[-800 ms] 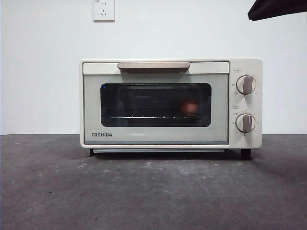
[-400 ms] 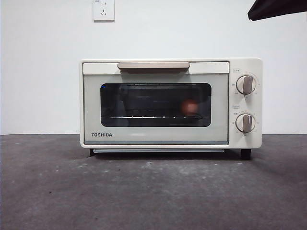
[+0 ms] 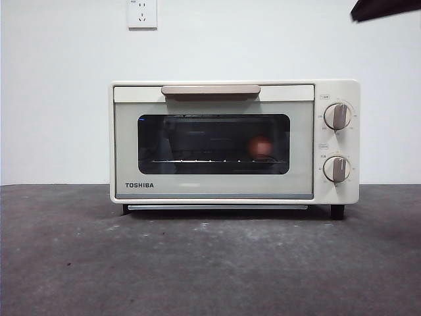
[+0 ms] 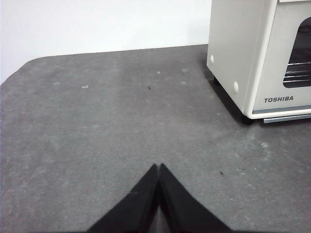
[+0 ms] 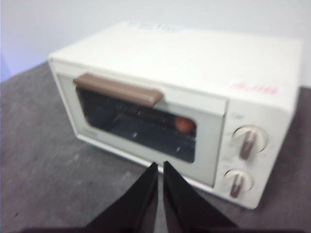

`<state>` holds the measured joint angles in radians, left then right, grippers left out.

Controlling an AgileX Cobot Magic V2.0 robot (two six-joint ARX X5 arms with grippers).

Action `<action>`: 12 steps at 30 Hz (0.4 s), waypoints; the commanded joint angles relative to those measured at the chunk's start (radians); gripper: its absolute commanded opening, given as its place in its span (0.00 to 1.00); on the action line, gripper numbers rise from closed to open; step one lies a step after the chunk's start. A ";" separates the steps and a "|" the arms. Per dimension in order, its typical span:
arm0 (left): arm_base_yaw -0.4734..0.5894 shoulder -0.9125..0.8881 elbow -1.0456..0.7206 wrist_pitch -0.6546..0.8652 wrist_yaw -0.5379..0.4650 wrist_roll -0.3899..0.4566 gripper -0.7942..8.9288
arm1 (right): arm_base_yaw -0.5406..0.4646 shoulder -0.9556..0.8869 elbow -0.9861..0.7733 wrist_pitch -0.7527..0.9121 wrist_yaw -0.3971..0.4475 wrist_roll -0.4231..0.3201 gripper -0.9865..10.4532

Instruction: Eggoven

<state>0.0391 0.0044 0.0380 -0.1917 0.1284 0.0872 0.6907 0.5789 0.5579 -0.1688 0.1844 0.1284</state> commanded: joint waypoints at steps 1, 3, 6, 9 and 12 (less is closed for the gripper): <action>0.002 0.000 -0.018 -0.018 0.002 -0.006 0.09 | -0.043 -0.037 0.005 0.011 0.023 -0.065 0.09; 0.002 0.000 -0.018 -0.019 0.002 -0.006 0.09 | -0.112 -0.068 -0.003 0.010 0.023 -0.065 0.09; 0.002 0.000 -0.018 -0.018 0.002 -0.006 0.09 | -0.240 -0.113 -0.029 0.011 0.021 -0.065 0.09; 0.002 0.000 -0.018 -0.018 0.002 -0.006 0.09 | -0.360 -0.166 -0.065 0.015 0.019 -0.071 0.09; 0.002 0.000 -0.018 -0.018 0.002 -0.006 0.09 | -0.457 -0.234 -0.134 0.059 0.019 -0.110 0.09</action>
<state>0.0387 0.0044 0.0380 -0.1917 0.1284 0.0872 0.2443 0.3561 0.4320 -0.1257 0.2043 0.0490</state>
